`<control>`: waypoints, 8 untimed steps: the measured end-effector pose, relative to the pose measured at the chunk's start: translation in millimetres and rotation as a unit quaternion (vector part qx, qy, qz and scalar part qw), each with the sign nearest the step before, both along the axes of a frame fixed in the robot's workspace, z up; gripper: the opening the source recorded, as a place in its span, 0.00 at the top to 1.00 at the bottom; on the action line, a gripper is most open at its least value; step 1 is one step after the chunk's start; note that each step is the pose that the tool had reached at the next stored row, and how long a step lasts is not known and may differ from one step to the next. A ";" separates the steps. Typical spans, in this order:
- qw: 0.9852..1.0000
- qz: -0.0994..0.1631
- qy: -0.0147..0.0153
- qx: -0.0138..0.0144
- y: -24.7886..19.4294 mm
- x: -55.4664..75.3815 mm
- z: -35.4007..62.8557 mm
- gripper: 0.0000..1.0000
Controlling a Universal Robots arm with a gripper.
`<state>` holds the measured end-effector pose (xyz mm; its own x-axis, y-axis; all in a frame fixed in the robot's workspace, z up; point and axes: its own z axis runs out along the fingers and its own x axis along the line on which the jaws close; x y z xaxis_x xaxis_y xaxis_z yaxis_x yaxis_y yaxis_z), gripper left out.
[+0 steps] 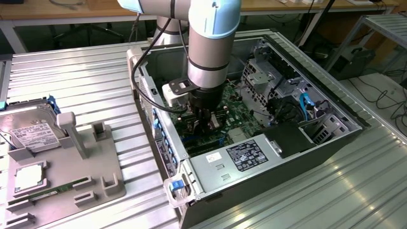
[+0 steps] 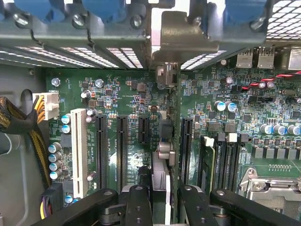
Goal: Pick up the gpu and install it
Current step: 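Insert the gpu into the slot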
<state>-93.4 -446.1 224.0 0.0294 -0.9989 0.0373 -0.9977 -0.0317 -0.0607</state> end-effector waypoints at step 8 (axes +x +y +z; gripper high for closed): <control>1.000 0.000 0.000 0.000 0.1 0.1 0.9 0.72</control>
